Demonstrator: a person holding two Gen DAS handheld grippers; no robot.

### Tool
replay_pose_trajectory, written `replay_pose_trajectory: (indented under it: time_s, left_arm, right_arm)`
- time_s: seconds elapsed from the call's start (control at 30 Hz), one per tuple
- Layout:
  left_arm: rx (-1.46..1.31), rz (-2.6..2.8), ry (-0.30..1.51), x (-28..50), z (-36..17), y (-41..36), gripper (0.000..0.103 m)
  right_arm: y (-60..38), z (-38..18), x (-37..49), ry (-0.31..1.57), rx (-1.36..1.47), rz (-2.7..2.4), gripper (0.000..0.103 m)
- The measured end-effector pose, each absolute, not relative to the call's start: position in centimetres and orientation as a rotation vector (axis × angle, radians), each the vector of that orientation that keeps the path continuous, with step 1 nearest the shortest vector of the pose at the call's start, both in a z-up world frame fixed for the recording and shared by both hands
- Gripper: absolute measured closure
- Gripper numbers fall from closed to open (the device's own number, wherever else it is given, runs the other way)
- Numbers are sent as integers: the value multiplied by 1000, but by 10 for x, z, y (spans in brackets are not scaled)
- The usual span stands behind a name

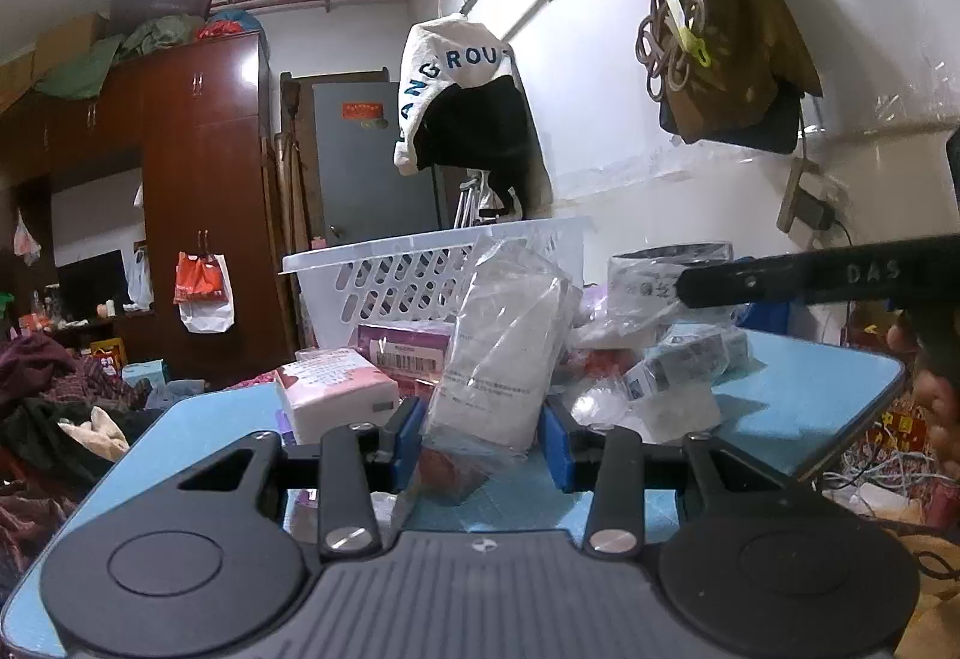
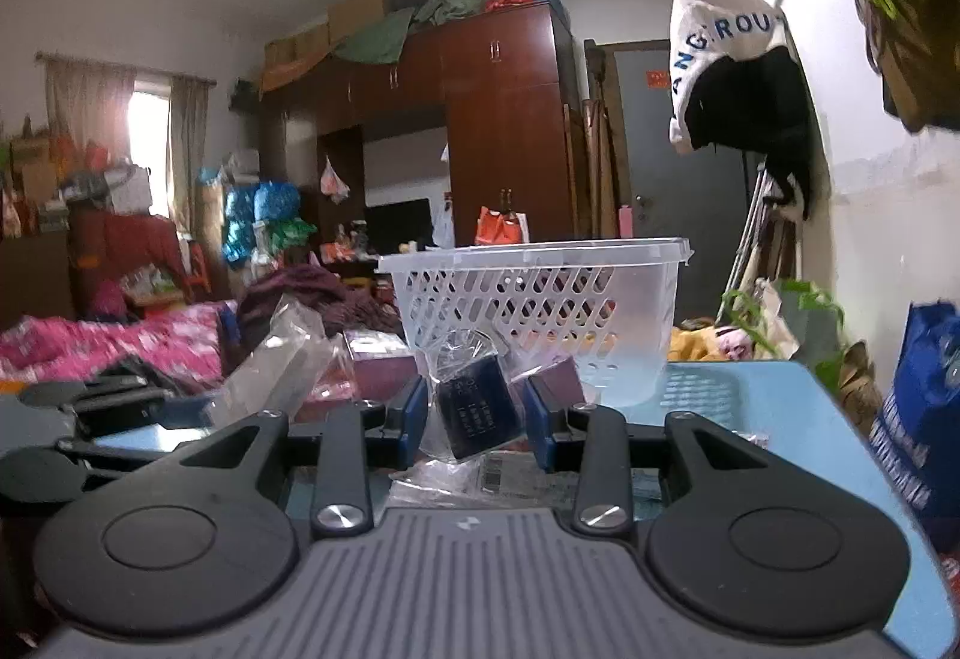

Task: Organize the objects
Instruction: 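Grasp a bagged blue-white box with the right gripper while the left gripper grasps a clear plastic packet, then carry both items over the white basket and open both grippers to drop them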

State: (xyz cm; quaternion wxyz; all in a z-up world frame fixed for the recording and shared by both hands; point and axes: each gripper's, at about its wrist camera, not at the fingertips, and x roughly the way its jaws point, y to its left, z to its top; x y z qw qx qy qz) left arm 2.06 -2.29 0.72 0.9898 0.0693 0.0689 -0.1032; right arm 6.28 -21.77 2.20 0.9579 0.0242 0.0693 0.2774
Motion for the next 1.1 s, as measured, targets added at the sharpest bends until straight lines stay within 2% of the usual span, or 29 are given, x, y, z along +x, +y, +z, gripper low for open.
replay_pose_trajectory:
  time_s: [0.13,0.33,0.53,0.7,0.9,0.93,0.97,1.0,1.03,1.07,1.1]
  left_arm:
    - [110,-210,119,20,15,-16,58]
    - [80,-225,97,37,42,-6,58]
    - [53,-249,100,103,102,-1,58]
    - [43,-257,244,194,137,-11,58]
    - [21,-208,443,276,131,-14,57]
    - [22,-201,454,281,128,-14,51]
    - [20,-177,452,281,124,-12,32]
    - [10,-165,436,276,124,-8,24]
    - [-3,-171,411,268,123,-3,16]
    - [-17,-179,387,256,124,3,16]
    - [-25,-180,366,244,125,10,16]
  right_arm:
    - [-228,30,67,142,127,610,65]
    - [-224,50,74,95,96,585,65]
    - [-202,87,125,72,37,528,65]
    - [-173,108,204,150,-30,467,65]
    - [-149,99,265,298,-122,388,64]
    - [-146,97,268,310,-139,381,62]
    - [-146,96,269,326,-140,390,59]
    - [-146,96,268,332,-139,402,56]
    - [-147,97,258,315,-134,404,42]
    - [-151,99,249,278,-125,397,19]
    - [-158,99,234,232,-113,393,2]
